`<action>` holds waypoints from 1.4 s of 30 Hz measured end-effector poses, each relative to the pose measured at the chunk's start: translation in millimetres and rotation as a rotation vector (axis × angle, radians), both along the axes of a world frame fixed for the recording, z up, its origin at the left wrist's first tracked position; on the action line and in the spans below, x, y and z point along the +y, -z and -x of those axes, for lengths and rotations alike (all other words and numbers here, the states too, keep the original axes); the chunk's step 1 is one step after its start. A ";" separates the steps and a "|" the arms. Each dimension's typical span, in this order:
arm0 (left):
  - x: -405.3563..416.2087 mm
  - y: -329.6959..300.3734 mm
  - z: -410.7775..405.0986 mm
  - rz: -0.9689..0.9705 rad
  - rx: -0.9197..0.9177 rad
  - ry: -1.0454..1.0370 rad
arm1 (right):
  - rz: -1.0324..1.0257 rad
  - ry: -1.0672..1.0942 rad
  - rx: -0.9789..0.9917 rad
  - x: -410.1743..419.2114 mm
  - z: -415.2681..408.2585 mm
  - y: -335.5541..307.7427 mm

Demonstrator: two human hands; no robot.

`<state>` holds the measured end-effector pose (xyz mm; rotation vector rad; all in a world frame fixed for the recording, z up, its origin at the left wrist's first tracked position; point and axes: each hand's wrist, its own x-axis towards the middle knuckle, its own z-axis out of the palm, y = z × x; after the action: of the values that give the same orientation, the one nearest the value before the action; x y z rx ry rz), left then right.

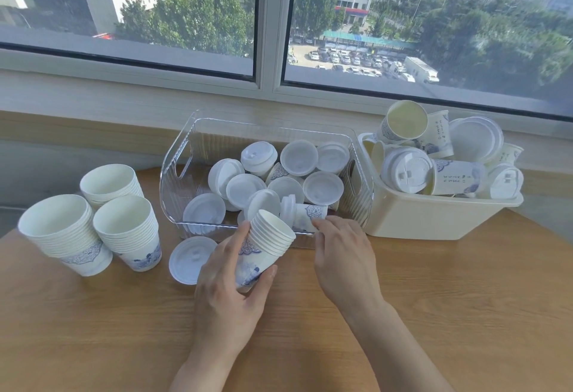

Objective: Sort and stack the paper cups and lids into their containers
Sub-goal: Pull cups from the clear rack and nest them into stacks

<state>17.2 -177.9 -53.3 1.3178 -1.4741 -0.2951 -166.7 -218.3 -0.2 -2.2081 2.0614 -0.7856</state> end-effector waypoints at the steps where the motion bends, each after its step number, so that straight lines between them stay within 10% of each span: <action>1: -0.2 0.3 -0.3 0.000 0.000 -0.002 | 0.003 -0.013 -0.048 -1.1 -0.3 -1.0; 14: 1.5 1.1 -0.4 -0.020 -0.003 -0.007 | 0.277 -0.131 -0.699 16.6 8.9 -33.9; 42: 2.1 -1.4 -1.6 0.007 0.018 0.065 | -0.258 -0.391 -0.733 13.1 -16.0 -25.2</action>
<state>18.7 -175.8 -51.9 1.2603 -1.5033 -0.3430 -150.8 -205.2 25.0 -1.7262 1.2587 -1.0084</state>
